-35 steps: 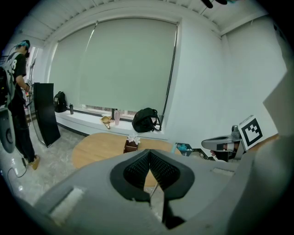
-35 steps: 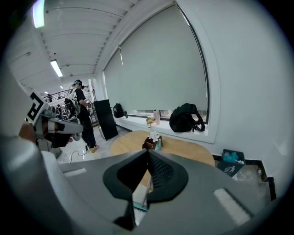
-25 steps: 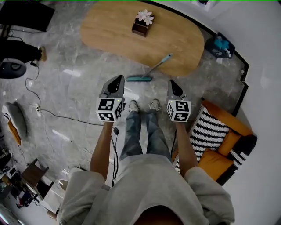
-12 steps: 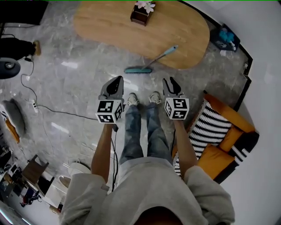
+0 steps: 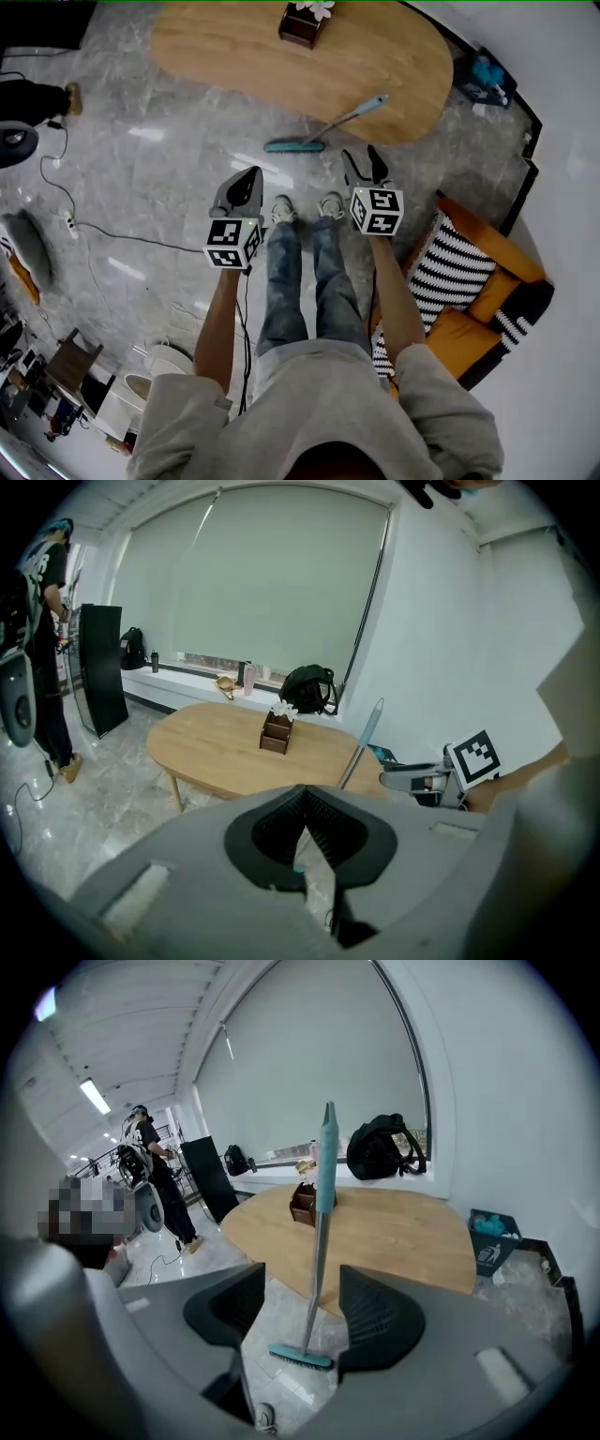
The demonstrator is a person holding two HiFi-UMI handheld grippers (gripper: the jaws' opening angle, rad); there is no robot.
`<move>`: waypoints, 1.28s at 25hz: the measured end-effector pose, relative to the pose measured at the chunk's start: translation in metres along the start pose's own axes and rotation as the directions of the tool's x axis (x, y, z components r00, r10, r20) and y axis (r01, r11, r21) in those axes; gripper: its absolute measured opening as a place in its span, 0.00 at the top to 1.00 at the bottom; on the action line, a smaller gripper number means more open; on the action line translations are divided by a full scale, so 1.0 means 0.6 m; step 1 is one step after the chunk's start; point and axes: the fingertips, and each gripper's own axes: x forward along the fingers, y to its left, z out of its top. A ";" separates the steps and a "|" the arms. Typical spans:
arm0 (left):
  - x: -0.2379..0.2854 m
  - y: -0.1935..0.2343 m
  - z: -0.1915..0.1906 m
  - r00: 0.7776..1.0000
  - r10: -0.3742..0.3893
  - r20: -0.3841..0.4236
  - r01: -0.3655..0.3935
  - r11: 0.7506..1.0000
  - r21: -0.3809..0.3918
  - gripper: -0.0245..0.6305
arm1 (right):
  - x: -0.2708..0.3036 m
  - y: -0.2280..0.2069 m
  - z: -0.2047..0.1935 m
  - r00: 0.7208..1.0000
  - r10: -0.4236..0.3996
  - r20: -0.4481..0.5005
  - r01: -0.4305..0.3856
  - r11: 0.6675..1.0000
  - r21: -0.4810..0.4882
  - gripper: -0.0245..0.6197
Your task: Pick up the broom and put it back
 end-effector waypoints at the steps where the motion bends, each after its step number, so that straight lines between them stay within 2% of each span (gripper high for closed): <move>1: -0.001 0.002 -0.001 1.000 0.002 -0.001 -0.002 1.000 -0.001 0.96 | 0.008 -0.004 0.002 1.000 -0.004 0.000 0.004 1.000 0.005 0.58; 13: -0.003 0.018 -0.006 1.000 0.009 -0.001 -0.009 1.000 -0.020 0.96 | 0.109 -0.036 0.034 0.999 -0.020 -0.025 0.020 1.000 0.006 0.62; 24: -0.016 0.017 -0.021 1.000 0.013 -0.010 -0.013 1.000 -0.023 0.96 | 0.087 -0.041 0.118 0.993 -0.029 0.115 0.029 1.000 0.001 0.64; 26: -0.018 0.016 -0.020 1.000 0.014 -0.007 -0.014 1.000 -0.021 0.96 | 0.085 -0.042 0.136 0.990 -0.037 0.137 0.038 0.999 -0.002 0.67; 29: -0.021 0.014 -0.017 1.000 0.016 -0.003 -0.016 1.000 -0.020 0.96 | 0.078 -0.047 0.149 0.987 -0.052 0.154 0.053 0.999 -0.002 0.81; 32: -0.029 0.010 -0.014 1.000 0.022 0.004 -0.021 1.000 -0.020 0.96 | 0.065 -0.039 0.146 0.988 -0.026 0.152 0.026 1.000 0.001 0.82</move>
